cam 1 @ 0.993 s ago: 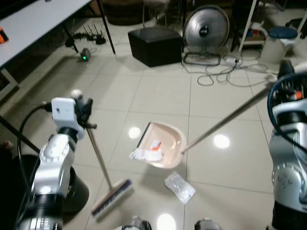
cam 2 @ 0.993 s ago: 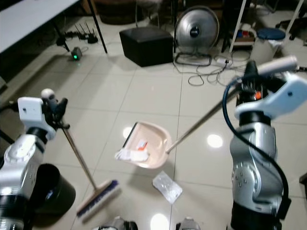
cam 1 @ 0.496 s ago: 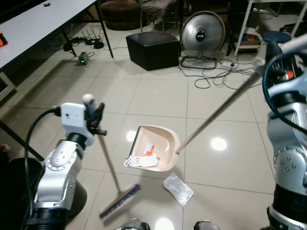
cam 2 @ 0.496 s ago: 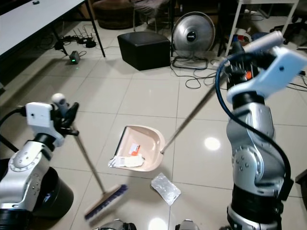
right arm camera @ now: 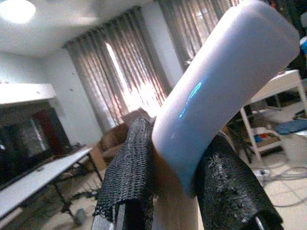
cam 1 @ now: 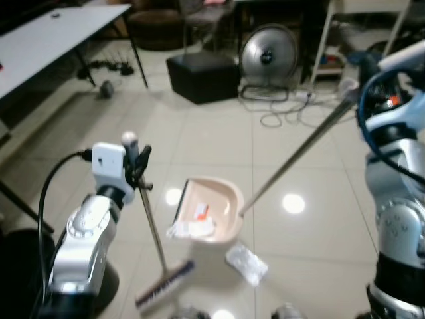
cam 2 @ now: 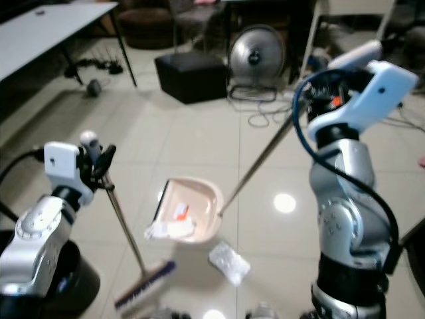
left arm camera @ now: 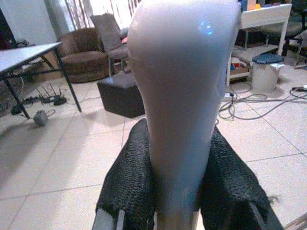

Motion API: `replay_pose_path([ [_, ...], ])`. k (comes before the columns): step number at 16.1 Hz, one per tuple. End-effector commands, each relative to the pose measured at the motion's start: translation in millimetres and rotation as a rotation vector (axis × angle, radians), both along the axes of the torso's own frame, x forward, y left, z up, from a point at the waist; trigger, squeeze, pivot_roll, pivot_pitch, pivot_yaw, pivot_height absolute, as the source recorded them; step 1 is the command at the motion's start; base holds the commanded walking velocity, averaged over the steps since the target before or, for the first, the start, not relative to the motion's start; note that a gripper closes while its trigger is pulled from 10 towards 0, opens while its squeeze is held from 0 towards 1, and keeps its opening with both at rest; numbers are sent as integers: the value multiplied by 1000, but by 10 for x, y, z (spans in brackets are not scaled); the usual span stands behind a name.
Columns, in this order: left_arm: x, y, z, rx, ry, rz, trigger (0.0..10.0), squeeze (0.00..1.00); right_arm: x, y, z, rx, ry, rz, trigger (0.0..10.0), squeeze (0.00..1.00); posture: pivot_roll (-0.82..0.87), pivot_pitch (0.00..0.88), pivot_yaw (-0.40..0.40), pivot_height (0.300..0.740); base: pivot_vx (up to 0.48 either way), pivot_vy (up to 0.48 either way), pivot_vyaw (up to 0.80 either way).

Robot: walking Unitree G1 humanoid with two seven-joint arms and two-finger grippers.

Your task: Sweep floor

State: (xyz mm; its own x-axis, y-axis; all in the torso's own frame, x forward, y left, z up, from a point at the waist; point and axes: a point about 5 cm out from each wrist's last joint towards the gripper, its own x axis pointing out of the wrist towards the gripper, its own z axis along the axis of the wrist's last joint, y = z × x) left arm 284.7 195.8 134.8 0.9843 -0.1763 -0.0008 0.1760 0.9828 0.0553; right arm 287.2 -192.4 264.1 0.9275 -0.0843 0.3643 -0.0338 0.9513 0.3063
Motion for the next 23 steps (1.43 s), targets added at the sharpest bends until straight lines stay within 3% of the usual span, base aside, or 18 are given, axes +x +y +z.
replay_pose_path([
  [1, -8, -9, 109, 27, -41, -18, 10000, 0, -32, 36, 131, 11, -58, 23, 10000, 0, -82, 0, 133, 740, 0, 458, 0],
  [8, -24, 32, 101, 46, -42, 0, 10000, 0, -7, 0, 188, 42, -69, 11, 10000, 0, -73, 0, 84, 740, 0, 454, 0],
  [11, -95, 9, 81, 44, -43, -6, 10000, 0, 38, 10, 206, 57, -68, 29, 10000, 0, -61, 0, 64, 740, 0, 453, 0],
  [14, -144, 29, 86, 99, -47, -1, 10000, 0, 67, 22, 214, 72, -72, 39, 10000, 0, -52, 0, 65, 740, 0, -320, 0],
  [17, -135, 43, 85, 81, -48, 15, 10000, 0, 73, -10, 193, 73, -68, 32, 10000, 0, -49, 0, 69, 740, 0, -442, 0],
  [23, -100, 37, 132, 40, -53, 17, 10000, 0, 89, -112, 193, 81, -80, -3, 10000, 0, -41, 0, 86, 740, 0, 0, 0],
])
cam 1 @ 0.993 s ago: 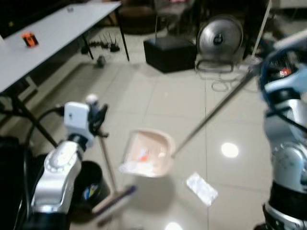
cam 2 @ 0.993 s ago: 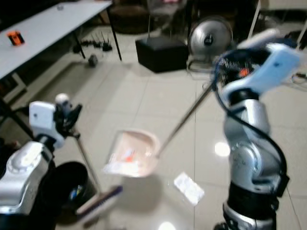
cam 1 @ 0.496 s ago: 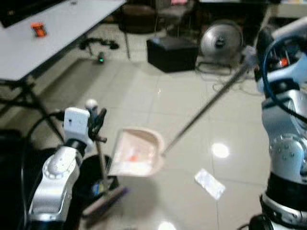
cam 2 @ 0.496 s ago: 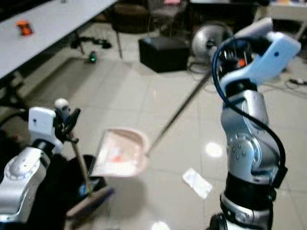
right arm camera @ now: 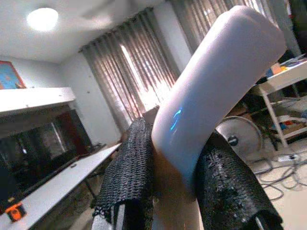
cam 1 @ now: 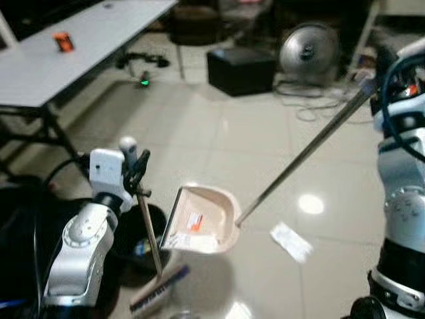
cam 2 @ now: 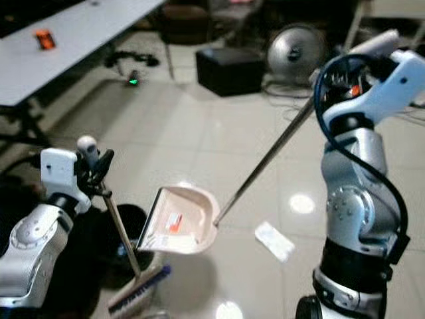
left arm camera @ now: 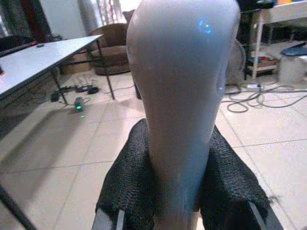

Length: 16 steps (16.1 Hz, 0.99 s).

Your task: Sweep floor

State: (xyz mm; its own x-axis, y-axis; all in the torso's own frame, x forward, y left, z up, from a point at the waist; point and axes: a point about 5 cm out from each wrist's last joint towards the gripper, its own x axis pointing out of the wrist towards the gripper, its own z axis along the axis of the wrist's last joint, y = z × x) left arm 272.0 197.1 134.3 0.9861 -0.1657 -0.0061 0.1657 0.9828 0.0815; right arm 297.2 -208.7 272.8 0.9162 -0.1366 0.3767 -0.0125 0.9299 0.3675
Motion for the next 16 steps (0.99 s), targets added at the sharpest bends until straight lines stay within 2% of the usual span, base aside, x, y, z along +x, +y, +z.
replay_pose_path([
  [1, 50, -11, 176, -8, -65, -6, 10000, 0, -1, 57, 126, -9, -60, 21, 10000, 0, -45, 0, 89, 740, 0, 0, 0],
  [4, 75, -74, 237, -11, -93, -18, 10000, 0, 5, 85, 136, -33, -55, 27, 10000, 0, -51, 0, 92, 740, 0, 0, 690],
  [6, 68, -81, 230, -21, -91, -16, 10000, 0, 3, 99, 141, -31, -59, 33, 10000, 0, -54, 0, 93, 740, 304, 0, 800],
  [9, 6, -35, 138, 13, -58, -5, 10000, 0, 16, 104, 169, -26, -69, 45, 10000, 0, -47, 0, 86, 740, 322, 0, 800],
  [13, -176, 66, -58, 57, 33, 2, 10000, 0, 43, 114, 178, -26, -71, 52, 10000, 0, -35, 0, 73, 740, 334, 0, 800],
  [16, -209, 79, -127, 75, 55, 8, 10000, 0, 31, 82, 176, -10, -76, 44, 10000, 0, -43, 0, 80, 740, 339, 0, 0],
])
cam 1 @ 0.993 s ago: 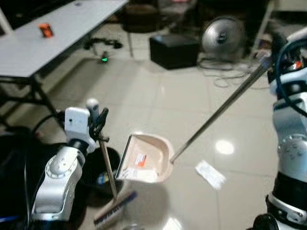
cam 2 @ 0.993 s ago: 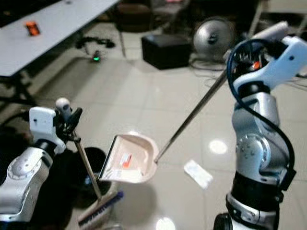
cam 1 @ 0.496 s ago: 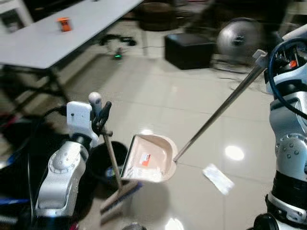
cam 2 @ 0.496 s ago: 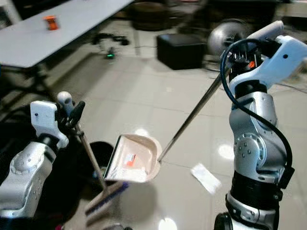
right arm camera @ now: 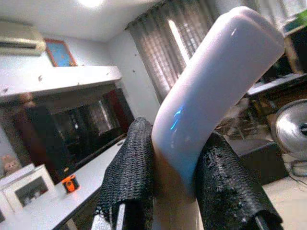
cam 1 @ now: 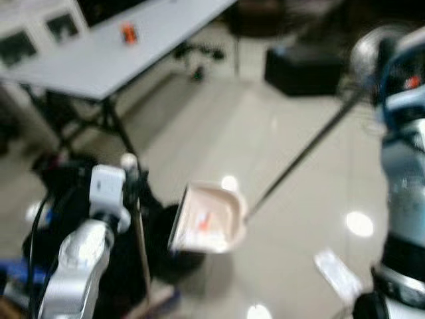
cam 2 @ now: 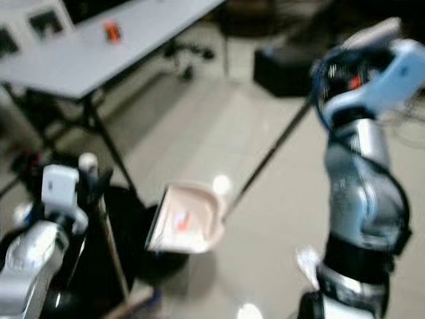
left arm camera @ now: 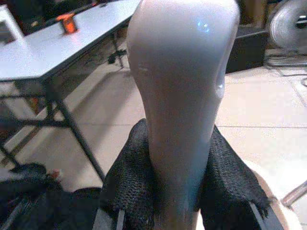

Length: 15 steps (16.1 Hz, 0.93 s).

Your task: Sweep floor

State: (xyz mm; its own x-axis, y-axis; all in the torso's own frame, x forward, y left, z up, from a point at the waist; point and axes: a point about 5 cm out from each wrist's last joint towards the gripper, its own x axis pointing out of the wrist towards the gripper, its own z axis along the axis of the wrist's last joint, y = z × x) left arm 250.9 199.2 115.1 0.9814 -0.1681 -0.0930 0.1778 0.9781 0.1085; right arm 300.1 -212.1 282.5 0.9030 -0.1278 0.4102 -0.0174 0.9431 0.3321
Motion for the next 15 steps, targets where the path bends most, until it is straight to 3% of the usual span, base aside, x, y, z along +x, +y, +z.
replay_pose_path([
  [1, 0, 56, 66, 36, -27, 8, 10000, 0, 1, 112, 79, 27, -44, 50, 10000, 0, -44, 0, 81, 740, 337, 0, 0],
  [5, -5, 35, 53, 38, -18, 4, 10000, 0, -12, 87, 59, 28, -36, 50, 10000, 0, -47, 0, 82, 740, 338, 0, 0],
  [11, -45, 28, 12, 26, -1, 6, 10000, 0, 29, 151, 52, -4, -29, 85, 10000, 0, -41, 0, 74, 740, 0, 0, 0],
  [15, -52, 68, 5, 54, 20, -10, 10000, 0, 165, 271, 126, -137, -78, 112, 10000, 0, -29, 0, 88, 740, 0, 0, 0],
])
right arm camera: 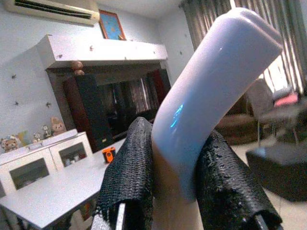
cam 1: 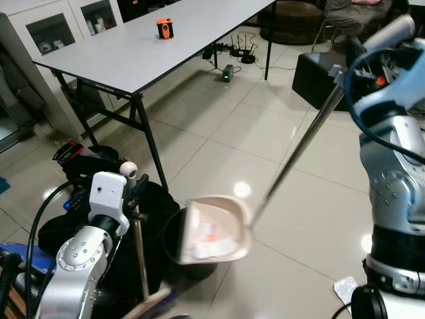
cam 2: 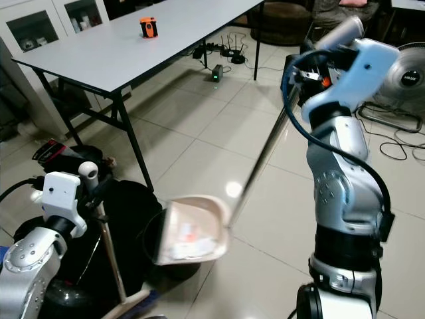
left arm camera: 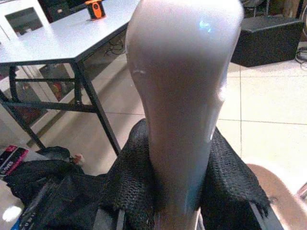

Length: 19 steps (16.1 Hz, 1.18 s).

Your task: Sweep floor

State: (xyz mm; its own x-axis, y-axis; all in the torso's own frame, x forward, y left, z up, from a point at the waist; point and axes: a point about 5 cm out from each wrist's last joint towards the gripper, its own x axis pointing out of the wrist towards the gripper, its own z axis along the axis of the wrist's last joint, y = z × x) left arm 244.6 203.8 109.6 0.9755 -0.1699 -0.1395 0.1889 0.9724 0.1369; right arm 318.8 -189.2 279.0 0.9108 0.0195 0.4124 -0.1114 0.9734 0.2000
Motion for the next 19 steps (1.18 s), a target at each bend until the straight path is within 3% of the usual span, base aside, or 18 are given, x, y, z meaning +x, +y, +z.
replay_pose_path([
  [1, 9, 39, 56, 24, -17, 0, 10000, 0, 7, 79, 160, -2, -90, 38, 10000, 0, -24, 0, 85, 740, 0, 0, 0],
  [5, -16, 41, 66, 40, -12, 7, 10000, 0, 160, 280, 125, -32, -133, 130, 10000, 0, 6, 0, 73, 740, 0, 0, 0],
  [7, -10, 31, 66, 42, -10, 9, 10000, 0, 223, 491, 97, -63, -169, 191, 10000, 0, 6, 0, 73, 740, 0, 0, 0],
  [8, 6, 34, 67, 45, -11, 14, 10000, 0, 222, 671, 95, -137, -214, 235, 10000, 0, 15, 0, 67, 740, 0, 0, 0],
  [12, 36, 36, 78, 52, -18, 18, 10000, 0, 125, 1179, 33, -308, -364, 354, 10000, 0, 20, 0, 69, 740, 0, 0, 0],
  [16, 49, 24, 77, 58, -20, 3, 10000, 0, -46, 1538, -116, -390, -466, 450, 10000, 0, 18, 0, 75, 740, 0, 0, 0],
  [17, 49, 24, 77, 58, -20, 3, 10000, 0, -46, 1538, -116, -390, -466, 450, 10000, 0, 18, 0, 75, 740, 0, 0, 0],
  [19, 68, 13, 78, 62, -22, -8, 10000, 0, -158, 1743, -182, -488, -519, 522, 10000, 0, 12, 0, 82, 740, 0, 0, 0],
])
